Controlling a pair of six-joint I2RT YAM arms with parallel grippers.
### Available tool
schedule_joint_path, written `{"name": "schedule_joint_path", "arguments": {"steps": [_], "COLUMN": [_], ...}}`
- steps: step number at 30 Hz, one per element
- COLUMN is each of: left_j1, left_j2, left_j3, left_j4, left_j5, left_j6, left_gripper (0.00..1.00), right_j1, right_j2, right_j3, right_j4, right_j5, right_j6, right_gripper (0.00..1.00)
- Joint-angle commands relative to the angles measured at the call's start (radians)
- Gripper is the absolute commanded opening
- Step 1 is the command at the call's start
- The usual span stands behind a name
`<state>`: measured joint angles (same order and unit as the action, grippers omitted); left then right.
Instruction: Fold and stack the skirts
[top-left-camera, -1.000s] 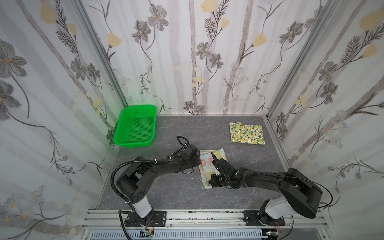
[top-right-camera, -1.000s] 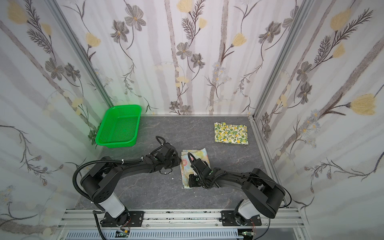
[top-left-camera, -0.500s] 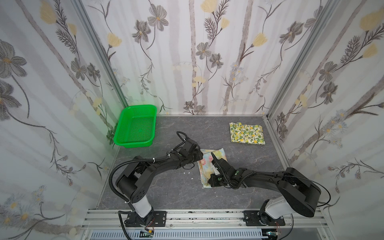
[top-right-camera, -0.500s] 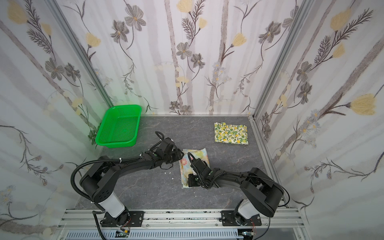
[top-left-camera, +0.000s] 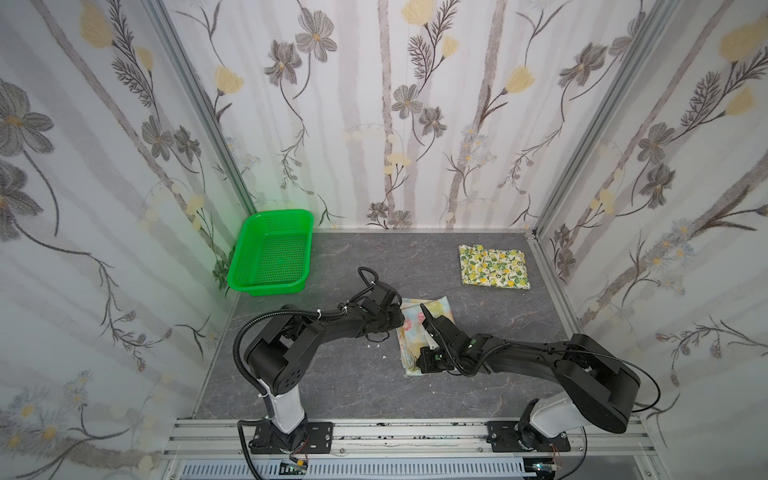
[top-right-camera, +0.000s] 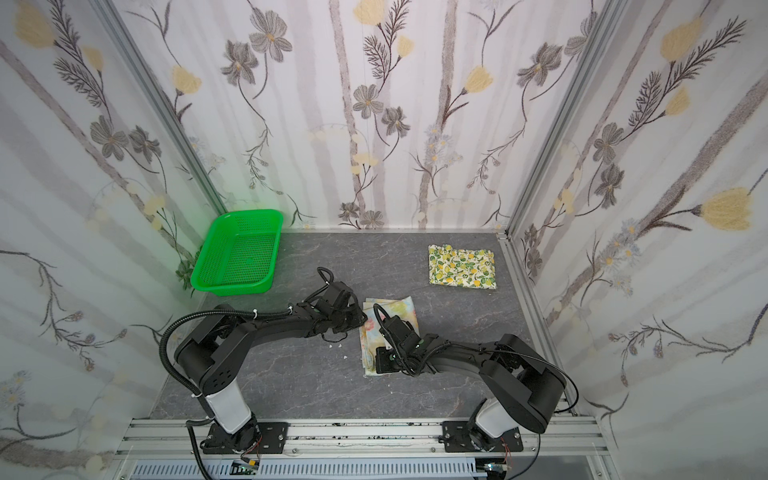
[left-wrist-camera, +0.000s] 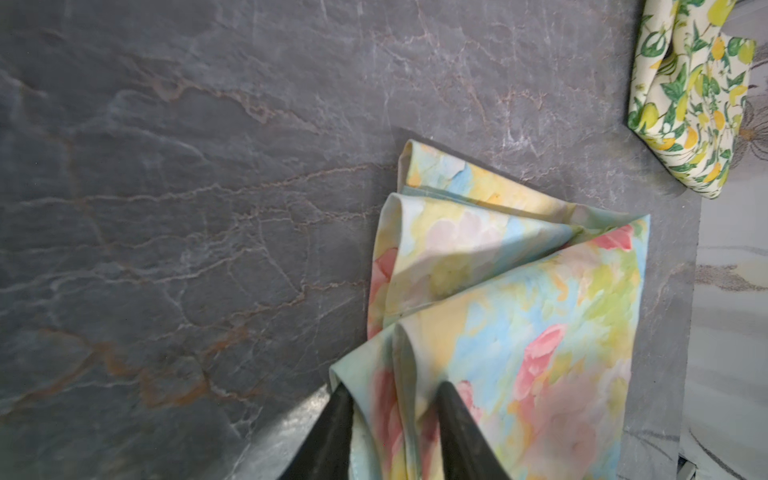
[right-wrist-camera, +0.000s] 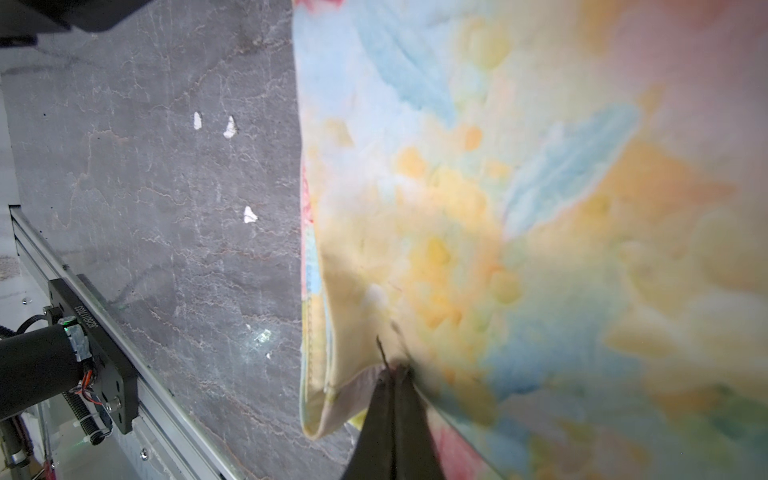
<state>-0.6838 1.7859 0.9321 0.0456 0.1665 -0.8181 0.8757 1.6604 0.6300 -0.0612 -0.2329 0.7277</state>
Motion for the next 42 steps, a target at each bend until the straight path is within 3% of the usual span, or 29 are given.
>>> {"name": "schedule_joint_path", "arguments": {"steps": [1,5,18,31,32,33,36,40,42], "left_j1": [0.000,0.001,-0.001,0.001,0.001,0.002,0.004,0.005,0.005], "left_j2": [0.014,0.037,-0.038,0.089,0.092,0.093,0.074,0.007,-0.024], "left_j3": [0.024,0.060,0.119,0.218,0.224,0.231,0.241,0.228,0.215], "left_j4": [0.007,0.007,0.010,0.017,0.018,0.018,0.018,0.018,0.017], "left_j5": [-0.008,-0.004,-0.024,-0.070,-0.075,-0.079,-0.090,-0.098,-0.094], "left_j6": [0.009,0.023,0.070,0.134,0.140,0.144,0.148,0.154,0.150], "left_gripper": [0.20,0.00,0.00,0.00,0.06,0.19,0.45,0.65,0.66], "right_j1": [0.002,0.002,0.028,0.048,0.047,0.045,0.031,-0.044,-0.116], "right_j2": [0.014,0.020,0.051,-0.002,-0.022,-0.046,-0.137,-0.253,-0.299], "right_j3": [0.000,0.001,0.003,0.032,0.039,0.048,0.075,0.077,0.064], "right_j4": [-0.057,-0.051,-0.028,-0.041,-0.052,-0.066,-0.120,-0.163,-0.167], "right_j5": [0.026,0.026,0.014,0.005,0.007,0.010,0.022,0.018,0.012], "right_j6": [-0.004,-0.001,0.012,0.035,0.032,0.031,0.022,0.005,-0.012], "right_gripper": [0.00,0.00,0.00,0.00,0.00,0.01,0.03,0.07,0.07]}}
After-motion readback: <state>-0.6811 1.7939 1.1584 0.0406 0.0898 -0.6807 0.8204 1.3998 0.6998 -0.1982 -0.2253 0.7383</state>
